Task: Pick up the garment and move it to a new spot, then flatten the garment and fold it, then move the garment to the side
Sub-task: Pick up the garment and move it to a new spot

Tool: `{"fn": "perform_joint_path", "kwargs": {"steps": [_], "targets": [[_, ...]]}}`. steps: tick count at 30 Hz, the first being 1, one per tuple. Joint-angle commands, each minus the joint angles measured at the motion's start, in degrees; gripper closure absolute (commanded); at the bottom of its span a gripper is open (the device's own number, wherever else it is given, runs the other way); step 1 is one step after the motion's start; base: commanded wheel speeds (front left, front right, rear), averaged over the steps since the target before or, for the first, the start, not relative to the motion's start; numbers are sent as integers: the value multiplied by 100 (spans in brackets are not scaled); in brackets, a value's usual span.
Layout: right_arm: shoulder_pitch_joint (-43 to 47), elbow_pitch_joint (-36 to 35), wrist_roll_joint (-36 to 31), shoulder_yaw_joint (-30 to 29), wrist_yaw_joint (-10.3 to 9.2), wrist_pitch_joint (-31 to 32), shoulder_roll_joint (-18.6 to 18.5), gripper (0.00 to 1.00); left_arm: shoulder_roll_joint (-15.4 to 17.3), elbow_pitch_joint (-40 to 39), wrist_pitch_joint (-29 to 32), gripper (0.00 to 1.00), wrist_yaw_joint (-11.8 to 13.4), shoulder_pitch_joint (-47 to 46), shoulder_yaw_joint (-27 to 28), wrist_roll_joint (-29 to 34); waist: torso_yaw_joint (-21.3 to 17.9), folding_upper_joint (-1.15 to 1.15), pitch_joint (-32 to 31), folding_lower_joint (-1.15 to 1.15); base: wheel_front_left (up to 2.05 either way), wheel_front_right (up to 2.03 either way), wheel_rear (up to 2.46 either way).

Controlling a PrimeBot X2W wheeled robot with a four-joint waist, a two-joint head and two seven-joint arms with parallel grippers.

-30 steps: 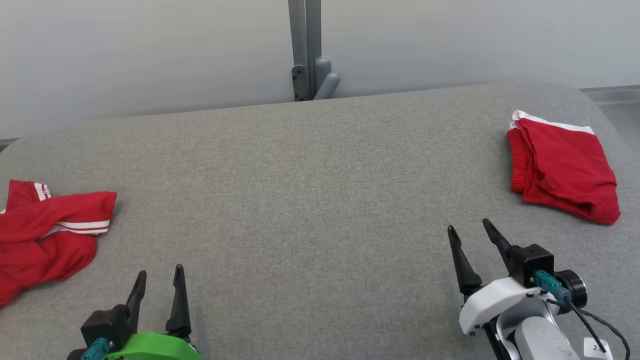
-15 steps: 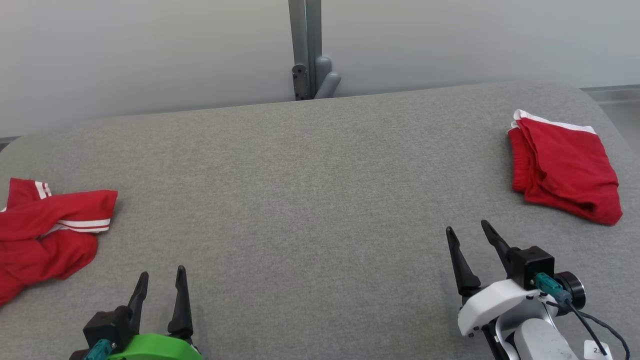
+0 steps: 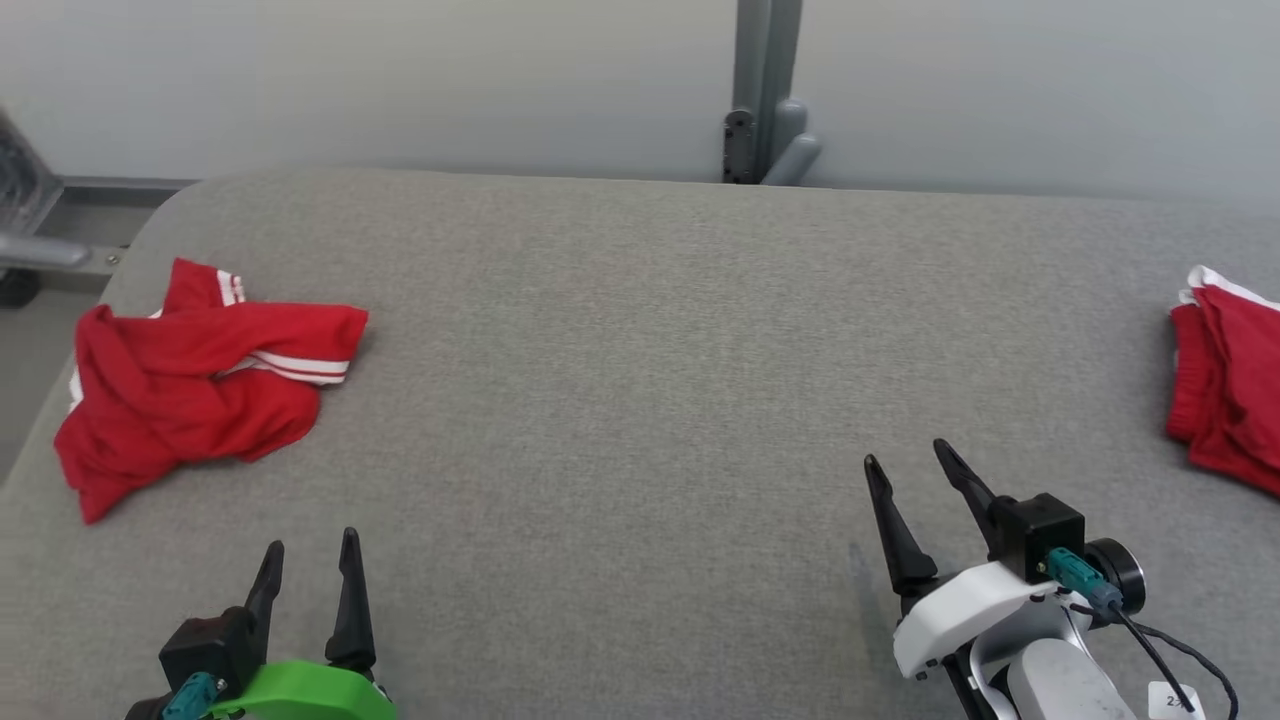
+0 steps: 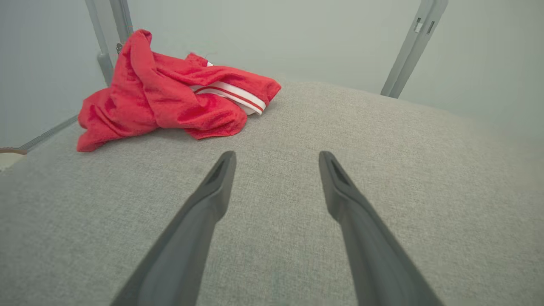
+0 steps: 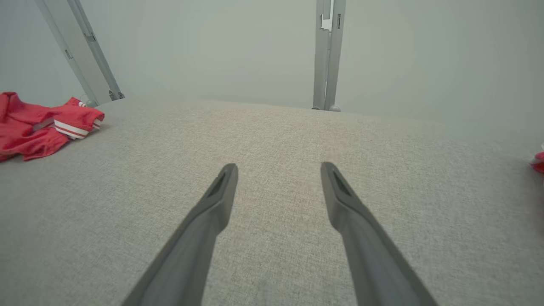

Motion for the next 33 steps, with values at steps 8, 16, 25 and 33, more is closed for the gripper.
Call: {"fn": "perform_joint_path", "kwargs": {"steps": [8, 16, 25, 33], "targets": [[-14, -2, -17, 167, -8, -16, -17, 0, 23, 69, 0, 0, 85, 89, 211, -20, 2009, 0, 130, 0, 0, 0, 0], [-295, 172, -55, 541, -8, -16, -30, 0, 17, -13, 0, 0, 168, 272, 436, -194, 2428, 0, 301, 0, 0, 0, 0], [-381, 212, -80, 435, -8, -16, -24, 0, 21, 199, -1, 0, 40, 20, 240, -560, 2402, 0, 408, 0, 0, 0, 0], [-586, 55, -220, 304, -8, -16, -39, 0, 52, 747, 0, 0, -181, -949, 373, -515, 1897, 0, 934, 0, 0, 0, 0]]}}
